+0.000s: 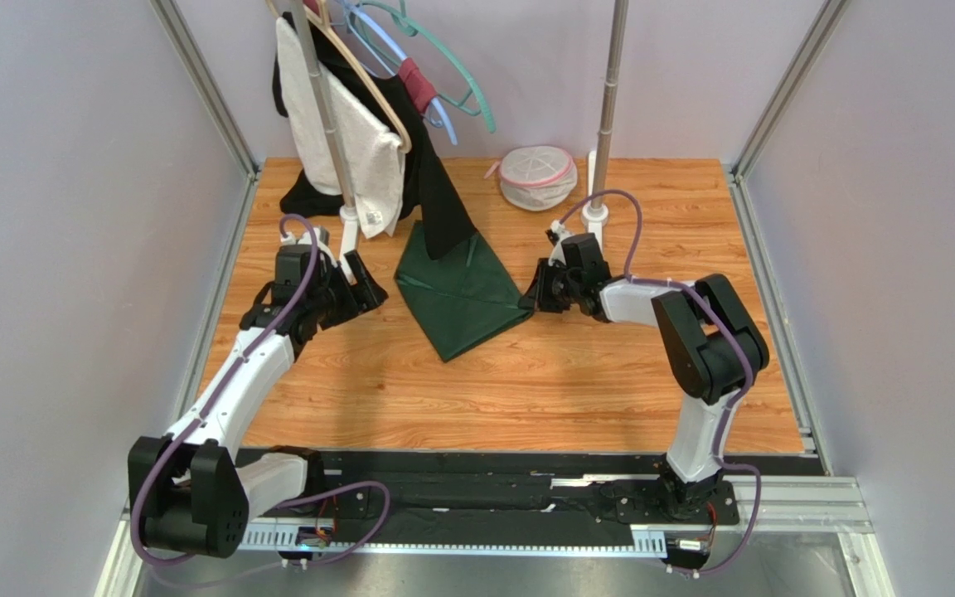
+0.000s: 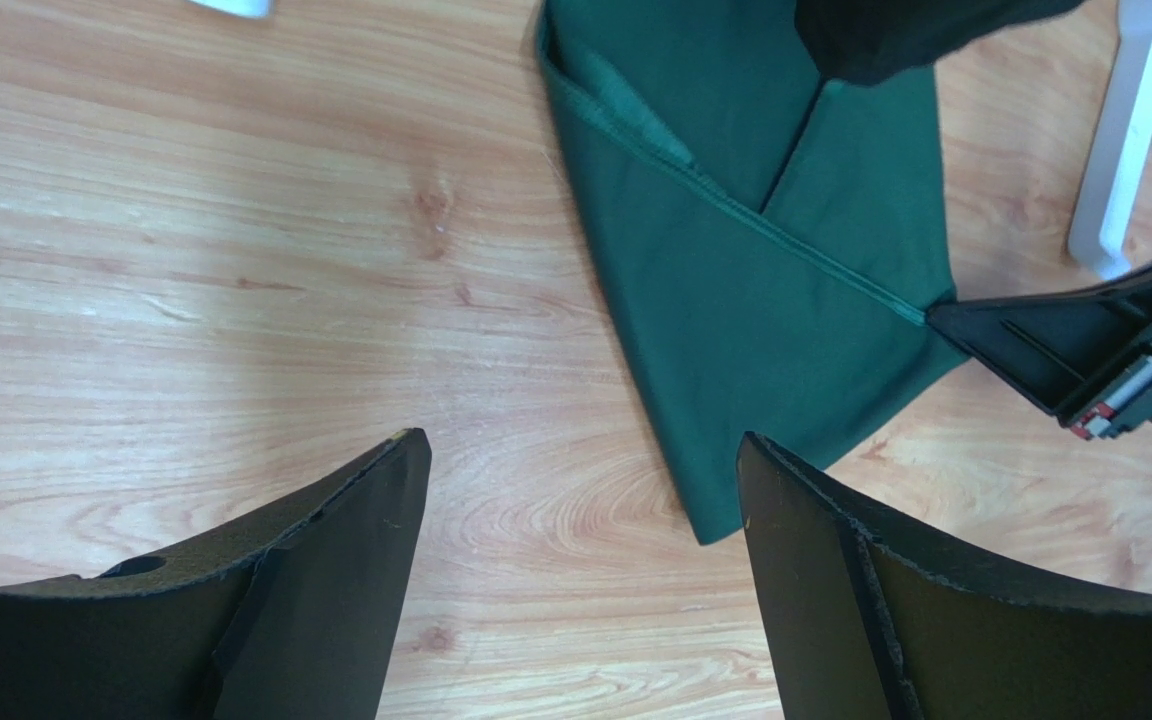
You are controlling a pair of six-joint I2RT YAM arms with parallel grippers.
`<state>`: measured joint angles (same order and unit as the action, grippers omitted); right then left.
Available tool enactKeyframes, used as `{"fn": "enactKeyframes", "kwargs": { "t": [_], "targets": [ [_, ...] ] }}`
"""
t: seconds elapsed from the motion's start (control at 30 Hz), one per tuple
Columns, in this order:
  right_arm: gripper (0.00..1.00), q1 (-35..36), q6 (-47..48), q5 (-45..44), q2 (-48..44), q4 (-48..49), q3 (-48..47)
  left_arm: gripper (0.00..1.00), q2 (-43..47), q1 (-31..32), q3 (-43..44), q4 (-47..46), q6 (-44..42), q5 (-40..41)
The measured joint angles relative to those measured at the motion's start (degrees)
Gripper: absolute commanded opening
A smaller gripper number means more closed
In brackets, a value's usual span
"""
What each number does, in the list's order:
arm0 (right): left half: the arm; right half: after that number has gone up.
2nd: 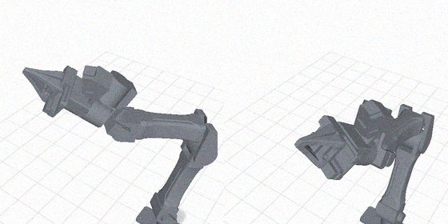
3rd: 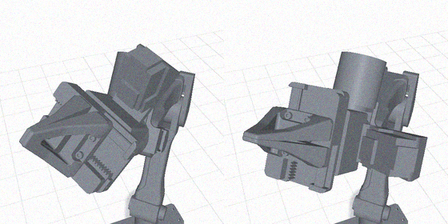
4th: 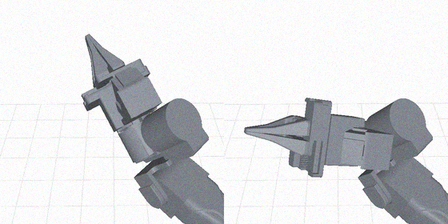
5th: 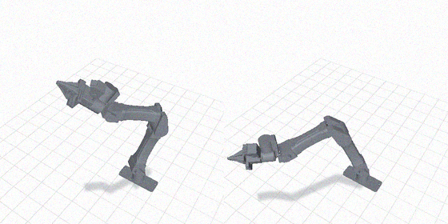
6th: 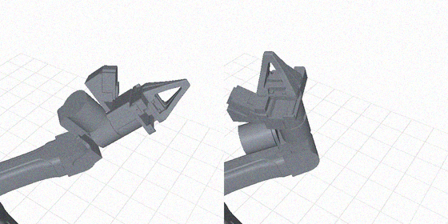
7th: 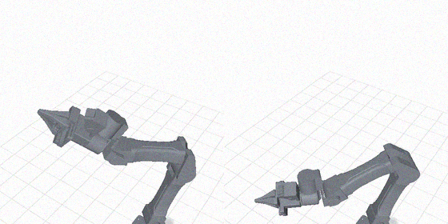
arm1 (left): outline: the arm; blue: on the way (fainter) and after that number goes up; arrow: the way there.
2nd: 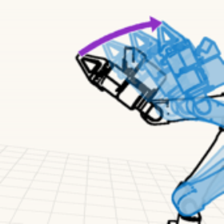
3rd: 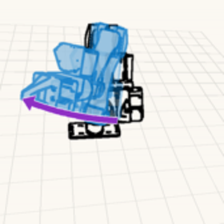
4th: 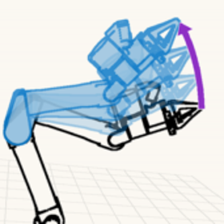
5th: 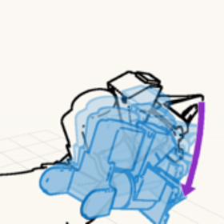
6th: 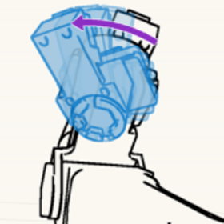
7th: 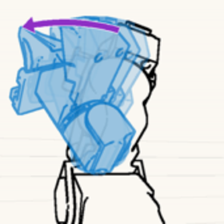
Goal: Fold the napkin, place the utensils inside, and roll it up
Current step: Fold the napkin, then roll the napkin with the utensil
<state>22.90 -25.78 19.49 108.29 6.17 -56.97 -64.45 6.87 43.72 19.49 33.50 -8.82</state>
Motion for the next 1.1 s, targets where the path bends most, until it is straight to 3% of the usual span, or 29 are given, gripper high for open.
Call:
{"fn": "enactKeyframes", "kwargs": {
  "t": [0.3, 0.5, 0.6, 0.67, 0.7, 0.73, 0.93, 1.1],
  "targets": [
    [0.00, 2.23, -12.13, -9.97, -16.44, -0.48, 18.43, 0.84, -3.54, 5.77, -3.39, -4.81, 1.40, -0.11],
    [0.00, 11.13, -25.38, -19.58, -27.93, -1.60, 29.11, 0.79, -5.18, 12.48, -6.54, -8.57, 2.12, -0.52],
    [0.00, 19.41, -34.56, -25.38, -33.92, -4.15, 33.42, 0.78, -5.05, 14.45, -9.49, -10.21, 2.75, -0.96],
    [0.16, 24.79, -39.69, -28.68, -36.63, -6.03, 34.99, 0.77, -4.52, 14.86, -11.61, -10.75, 3.39, -1.09],
    [0.40, 27.45, -41.94, -30.12, -37.66, -7.10, 35.45, 0.77, -4.04, 14.91, -12.76, -11.08, 3.69, -1.14],
    [0.47, 29.05, -43.47, -31.17, -38.23, -8.02, 35.56, 0.77, -3.37, 14.91, -14.01, -11.45, 3.96, -1.14],
    [0.63, 33.33, -43.28, -38.75, -43.12, -18.23, 32.28, 0.74, -0.42, 14.91, -17.27, -12.17, 4.79, -1.46],
    [0.69, 34.36, -28.57, -42.49, -54.58, -21.84, 31.63, 0.70, -2.05, 14.91, -17.27, -13.79, 4.61, -3.63]
  ]
}}
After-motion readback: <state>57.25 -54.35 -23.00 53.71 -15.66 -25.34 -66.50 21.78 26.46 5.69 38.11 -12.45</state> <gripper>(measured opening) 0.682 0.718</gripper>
